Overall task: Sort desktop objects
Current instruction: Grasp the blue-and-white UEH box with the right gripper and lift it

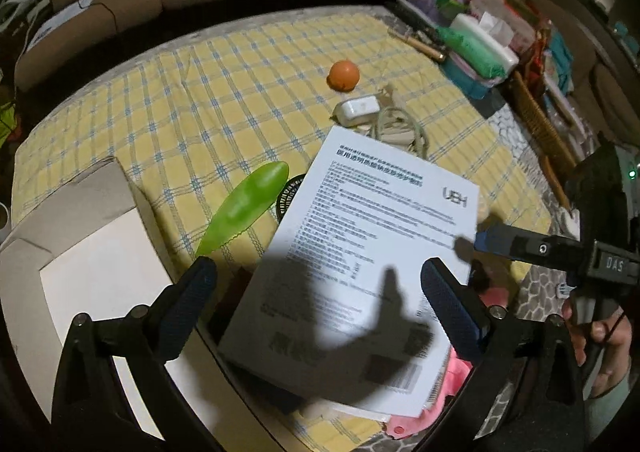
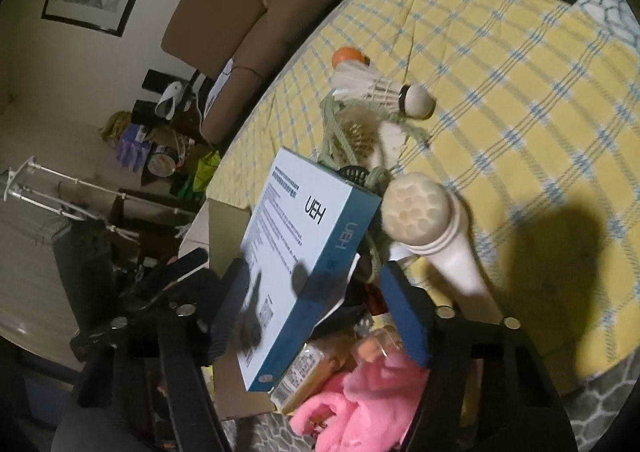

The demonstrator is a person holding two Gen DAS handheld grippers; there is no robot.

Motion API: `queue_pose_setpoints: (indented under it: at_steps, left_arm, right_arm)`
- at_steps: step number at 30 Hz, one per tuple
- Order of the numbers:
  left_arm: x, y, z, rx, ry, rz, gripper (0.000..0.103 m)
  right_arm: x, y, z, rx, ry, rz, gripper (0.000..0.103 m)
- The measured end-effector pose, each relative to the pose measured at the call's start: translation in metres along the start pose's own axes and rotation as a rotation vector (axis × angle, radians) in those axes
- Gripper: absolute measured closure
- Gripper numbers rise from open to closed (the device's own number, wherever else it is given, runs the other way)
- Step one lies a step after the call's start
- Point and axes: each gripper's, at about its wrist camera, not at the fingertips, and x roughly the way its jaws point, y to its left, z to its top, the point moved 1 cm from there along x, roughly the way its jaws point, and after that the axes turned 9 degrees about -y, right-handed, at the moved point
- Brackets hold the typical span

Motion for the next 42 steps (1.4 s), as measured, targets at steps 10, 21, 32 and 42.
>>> queue_pose_setpoints:
  at_steps: [10, 21, 32, 42]
  left_arm:
    - [0.027, -0.002, 0.004, 0.046, 0.095, -0.017, 0.008]
    - [0.034, -0.005, -0.004, 0.003, 0.116, -0.076, 0.007]
    - [0.017, -0.013, -0.010, -0.067, 0.067, -0.222, 0.007]
    - [-0.055, -0.046, -0.028, 0.053, -0.184, -0.173, 0.006]
  right_arm:
    - [0.011, -0.001, 0.000, -0.011, 0.003, 0.000, 0.047]
    - [0.011, 0.001, -0.002, -0.041, -0.009, -0.019, 0.066]
    - [-0.031, 0.019, 0.003, -0.063, -0.068, 0.025, 0.072]
    - [-0.065, 0.047, 0.009, -0.103, -0.107, -0.004, 0.078]
